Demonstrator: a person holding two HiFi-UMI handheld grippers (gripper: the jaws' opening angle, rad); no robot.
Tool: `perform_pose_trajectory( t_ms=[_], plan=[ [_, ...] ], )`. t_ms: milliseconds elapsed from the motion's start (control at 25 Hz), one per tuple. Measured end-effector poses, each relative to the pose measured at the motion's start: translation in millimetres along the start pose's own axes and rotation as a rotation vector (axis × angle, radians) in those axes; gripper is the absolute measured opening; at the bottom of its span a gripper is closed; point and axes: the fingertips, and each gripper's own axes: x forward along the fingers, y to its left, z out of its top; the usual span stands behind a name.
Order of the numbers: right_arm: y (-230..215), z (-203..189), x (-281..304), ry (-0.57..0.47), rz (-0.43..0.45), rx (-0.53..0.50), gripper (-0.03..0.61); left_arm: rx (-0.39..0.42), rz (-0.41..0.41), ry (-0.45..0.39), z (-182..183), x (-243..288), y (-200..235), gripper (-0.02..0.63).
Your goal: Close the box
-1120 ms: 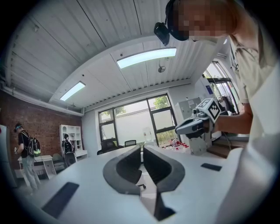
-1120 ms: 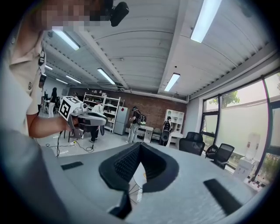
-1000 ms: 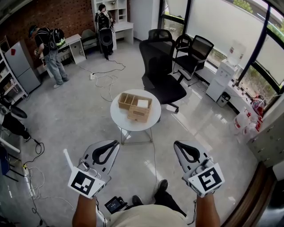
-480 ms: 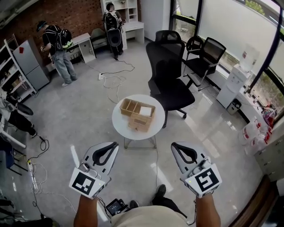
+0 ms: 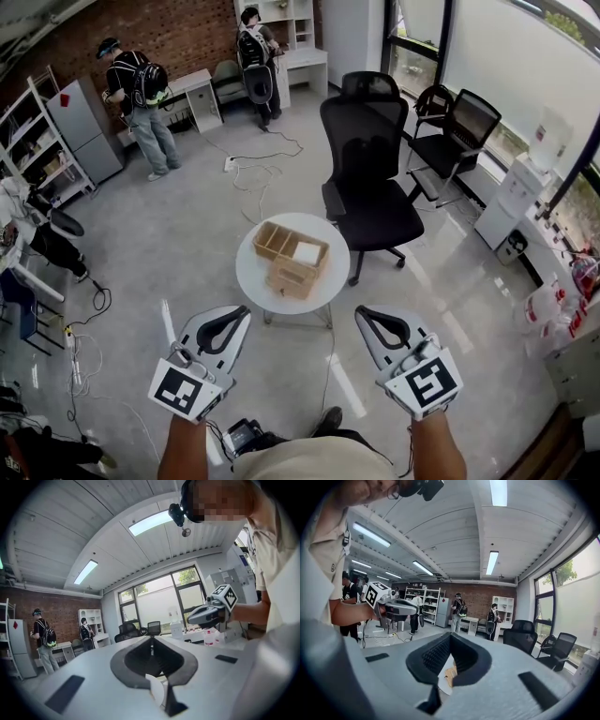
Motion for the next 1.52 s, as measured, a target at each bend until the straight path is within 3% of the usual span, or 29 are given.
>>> perform_pose_trajectory(
  t_ms=[200, 360, 600, 1000, 1200, 1520],
  plan=[
    [-33, -8, -1, -0.017, 0.022, 0.008, -0.008, 0.022, 0.034, 0.012, 5, 30, -5, 0.020],
    [-50, -17, 2, -0.011, 0.022, 0.027, -0.008, -0.001, 0.006, 0.059, -4, 46, -10, 0.020],
    [-66, -29, 24, 0.019, 0.000, 0.046, -0.008, -0.013, -0.024, 0.062, -16, 73, 12, 0.020],
    [-91, -22, 82, 0.069, -0.113, 0.038, -0.008, -0.003, -0.126, -0.044, -16, 135, 86, 0.020],
    [-110, -22, 108, 0.078, -0.170, 0.068, -0.008, -0.028, -0.183, 0.000, -38, 165, 113, 0.020],
    [-105, -20, 193, 0.143, -0.197, 0.026, -0.008, -0.063, -0.216, -0.055, -68, 171, 195, 0.020]
  ],
)
